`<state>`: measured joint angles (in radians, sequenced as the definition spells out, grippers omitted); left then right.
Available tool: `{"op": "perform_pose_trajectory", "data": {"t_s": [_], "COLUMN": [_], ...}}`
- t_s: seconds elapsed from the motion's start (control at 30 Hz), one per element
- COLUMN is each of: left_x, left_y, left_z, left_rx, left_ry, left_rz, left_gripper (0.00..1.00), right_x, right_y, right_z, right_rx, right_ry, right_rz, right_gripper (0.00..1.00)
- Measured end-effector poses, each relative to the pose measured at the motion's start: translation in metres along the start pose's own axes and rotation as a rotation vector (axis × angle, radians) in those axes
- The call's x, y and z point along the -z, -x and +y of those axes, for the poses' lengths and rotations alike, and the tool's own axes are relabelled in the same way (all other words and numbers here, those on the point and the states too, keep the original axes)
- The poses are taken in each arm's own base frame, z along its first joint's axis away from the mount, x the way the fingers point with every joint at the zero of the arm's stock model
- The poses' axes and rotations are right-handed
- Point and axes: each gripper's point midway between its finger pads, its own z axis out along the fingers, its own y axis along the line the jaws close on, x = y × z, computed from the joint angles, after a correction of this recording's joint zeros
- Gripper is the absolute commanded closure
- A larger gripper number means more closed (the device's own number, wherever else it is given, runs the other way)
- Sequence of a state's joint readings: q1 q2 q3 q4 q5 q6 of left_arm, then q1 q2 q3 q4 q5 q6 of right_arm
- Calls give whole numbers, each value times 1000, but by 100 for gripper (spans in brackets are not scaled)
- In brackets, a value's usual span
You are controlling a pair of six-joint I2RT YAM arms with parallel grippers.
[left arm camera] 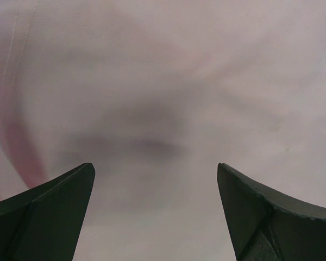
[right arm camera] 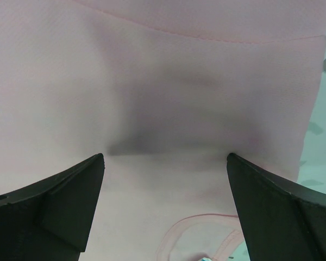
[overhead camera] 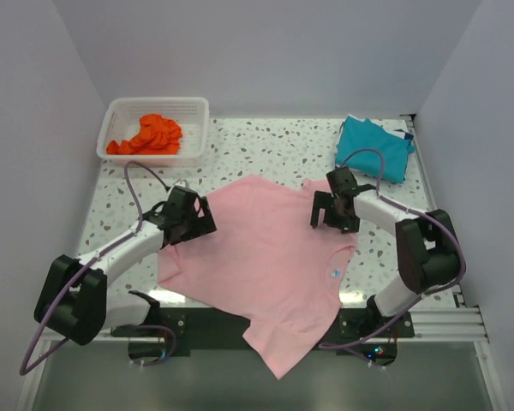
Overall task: Fold and stack the t-shirts
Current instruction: Flatten the tshirt out
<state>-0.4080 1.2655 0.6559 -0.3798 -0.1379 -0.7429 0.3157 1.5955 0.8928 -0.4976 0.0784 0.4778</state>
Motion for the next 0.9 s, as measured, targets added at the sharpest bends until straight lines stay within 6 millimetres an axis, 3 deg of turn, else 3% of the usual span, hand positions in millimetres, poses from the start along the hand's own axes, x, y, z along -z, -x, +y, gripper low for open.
{"op": "perform_pose_trajectory", "data": {"t_s": [0.23,0.57,0.9], "left_x": [10,25,49], "left_y": [-17,-43,-28], "left_z": [15,63,105], "left_rx": [-7,56,168], "left_ry": [38,274,570], "left_rz": [50,124,67], "left_gripper": [0,0,0], "right_x": [-9,-11,-11], "right_y": [34,46,52], "right_z": [-20,-43,-63], "right_rx": [-96,-151,-202], "right_ry": [-28,-55,-77], "right_rz": [-26,-34,-39], "right_gripper": [1,1,1]}}
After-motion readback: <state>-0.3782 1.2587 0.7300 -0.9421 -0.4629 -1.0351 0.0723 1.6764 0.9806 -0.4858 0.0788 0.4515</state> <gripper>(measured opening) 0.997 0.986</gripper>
